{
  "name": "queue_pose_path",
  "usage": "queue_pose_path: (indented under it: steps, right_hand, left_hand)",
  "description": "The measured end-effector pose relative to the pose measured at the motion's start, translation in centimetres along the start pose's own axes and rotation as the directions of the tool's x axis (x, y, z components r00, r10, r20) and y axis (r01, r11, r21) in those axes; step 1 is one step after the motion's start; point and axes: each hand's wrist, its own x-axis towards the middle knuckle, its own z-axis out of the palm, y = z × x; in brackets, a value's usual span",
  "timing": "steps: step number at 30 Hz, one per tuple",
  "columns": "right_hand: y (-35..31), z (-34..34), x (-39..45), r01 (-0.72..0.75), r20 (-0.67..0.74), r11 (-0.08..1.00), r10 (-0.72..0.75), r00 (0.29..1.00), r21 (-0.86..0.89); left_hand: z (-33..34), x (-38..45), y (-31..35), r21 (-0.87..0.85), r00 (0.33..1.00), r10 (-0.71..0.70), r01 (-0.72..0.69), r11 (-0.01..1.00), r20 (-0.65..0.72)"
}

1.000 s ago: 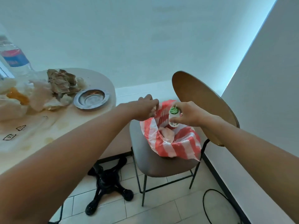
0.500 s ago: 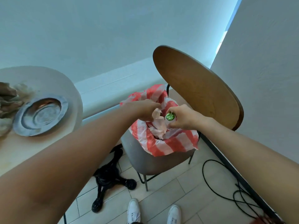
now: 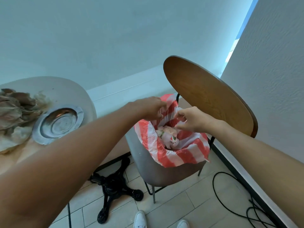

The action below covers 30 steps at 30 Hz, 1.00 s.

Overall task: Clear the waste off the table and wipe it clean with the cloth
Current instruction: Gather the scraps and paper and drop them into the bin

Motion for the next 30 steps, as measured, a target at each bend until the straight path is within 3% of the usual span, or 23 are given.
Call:
queue_pose_path:
  steps: [8, 19, 30]
  right_hand:
    - [-5.7, -5.0, 0.8, 0.203, -0.043, 0.977, -0.205, 0.978, -0.061]
    - [-16.9, -8.1, 0.1, 0.466, -0.05, 0.851, -0.49, 0.87, -0.241]
    - [-29.3, -5.0, -1.6, 0.606, -0.037, 0.747, -0.637, 0.77, -0.273]
  left_hand:
    - [-4.7, -8.3, -0.6, -0.032, 0.965, -0.169, 0.166, 0.986, -0.202]
    - [-7.1, -23.4, -1.5, -0.108, 0.821, -0.428, 0.42, 0.901, -0.377]
    - [-5.5, -37.1, -5.3, -0.138, 0.734, -0.495, 0.492, 0.86, -0.466]
